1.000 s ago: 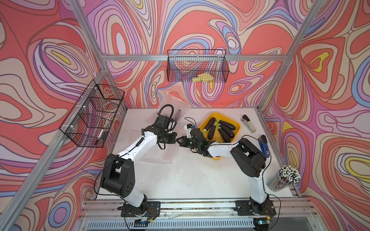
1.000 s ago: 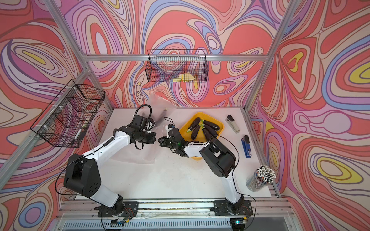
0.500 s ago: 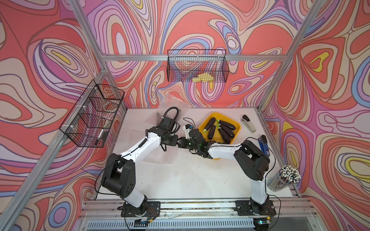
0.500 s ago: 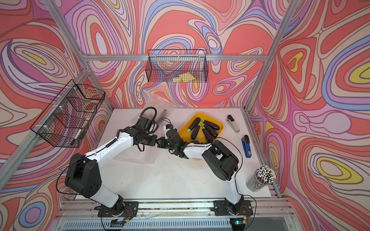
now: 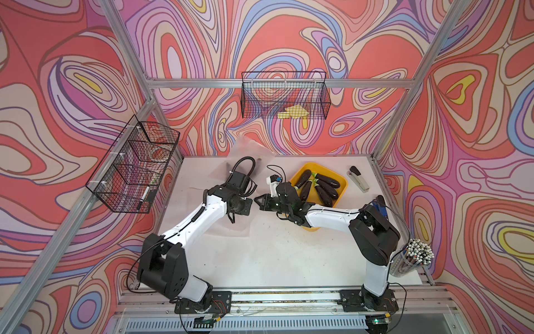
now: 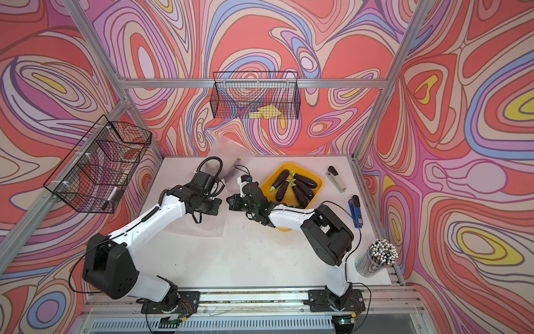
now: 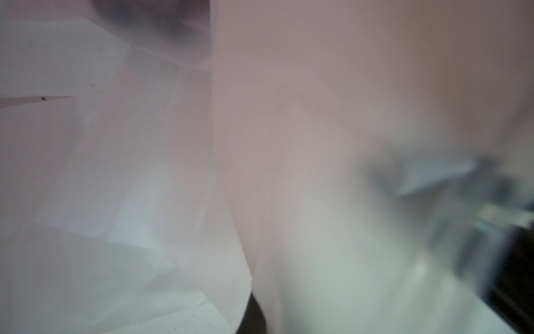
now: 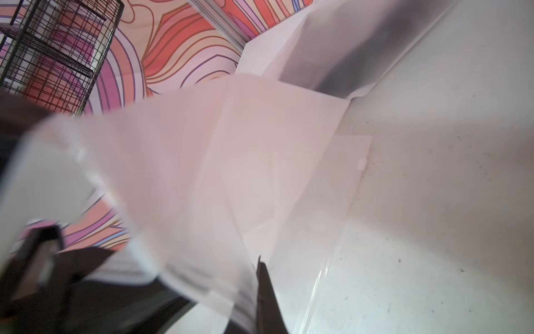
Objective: Place the eggplant in a zip-top bag and seal the zipper
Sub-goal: Open the zipper food storage bag.
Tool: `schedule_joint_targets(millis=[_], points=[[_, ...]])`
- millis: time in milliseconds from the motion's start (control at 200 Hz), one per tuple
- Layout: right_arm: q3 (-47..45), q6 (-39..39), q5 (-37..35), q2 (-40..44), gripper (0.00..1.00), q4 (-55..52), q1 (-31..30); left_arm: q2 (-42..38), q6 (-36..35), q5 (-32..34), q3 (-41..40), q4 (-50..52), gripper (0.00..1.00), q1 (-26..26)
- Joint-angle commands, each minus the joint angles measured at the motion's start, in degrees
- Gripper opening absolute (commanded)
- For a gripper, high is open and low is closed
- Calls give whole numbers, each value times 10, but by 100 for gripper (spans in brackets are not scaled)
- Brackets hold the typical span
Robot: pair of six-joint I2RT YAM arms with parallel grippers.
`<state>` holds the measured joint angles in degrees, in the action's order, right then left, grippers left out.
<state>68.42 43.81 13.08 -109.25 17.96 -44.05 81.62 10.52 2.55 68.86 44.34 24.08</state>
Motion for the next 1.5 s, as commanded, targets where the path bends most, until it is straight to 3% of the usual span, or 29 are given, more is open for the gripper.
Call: schedule_joint_targets(millis=[0,160,336,461,571,691,791,901,1062,1187,1337,1492], points=[[35,-31,32,-26,0,-5,9,-49,12,-12,51,109,0,3],[126,-33,123,-65,0,-4,-1,-84,43,60,117,215,0,3],[163,-23,185,-101,0,-12,-12,-57,90,32,173,305,0,3],[111,5,206,-103,0,34,-12,-41,129,26,142,286,0,17],[70,16,225,-74,0,71,-15,-80,150,-11,139,215,0,39],[75,-10,218,-34,0,25,-20,-91,145,-40,213,201,0,39],[117,-31,226,-45,0,-26,-19,-69,140,1,262,242,0,39],[141,-18,234,-78,0,-8,-20,-68,146,85,247,272,0,39],[187,23,277,-119,1,63,-26,-134,159,121,235,264,0,39],[253,18,296,-150,4,53,-38,-162,160,182,215,266,0,39],[237,27,277,-171,3,60,-39,-112,171,146,130,269,0,10],[169,-4,229,-165,6,19,-39,-39,189,110,11,188,0,-26]])
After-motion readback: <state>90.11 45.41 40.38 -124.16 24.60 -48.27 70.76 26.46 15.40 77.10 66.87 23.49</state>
